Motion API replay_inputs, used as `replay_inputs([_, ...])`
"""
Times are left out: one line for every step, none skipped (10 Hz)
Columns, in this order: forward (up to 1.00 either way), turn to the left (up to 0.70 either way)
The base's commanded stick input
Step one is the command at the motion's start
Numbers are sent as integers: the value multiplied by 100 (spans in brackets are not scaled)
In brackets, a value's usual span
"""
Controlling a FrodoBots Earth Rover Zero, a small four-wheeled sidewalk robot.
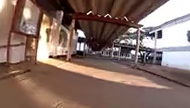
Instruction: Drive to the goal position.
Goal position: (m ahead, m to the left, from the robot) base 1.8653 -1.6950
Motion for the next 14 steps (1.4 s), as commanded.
replay_inputs([70,0])
replay_inputs([70,0])
replay_inputs([70,0])
replay_inputs([70,0])
replay_inputs([70,0])
replay_inputs([70,0])
replay_inputs([70,0])
replay_inputs([70,0])
replay_inputs([70,0])
replay_inputs([70,0])
replay_inputs([70,0])
replay_inputs([70,0])
replay_inputs([70,0])
replay_inputs([70,0])
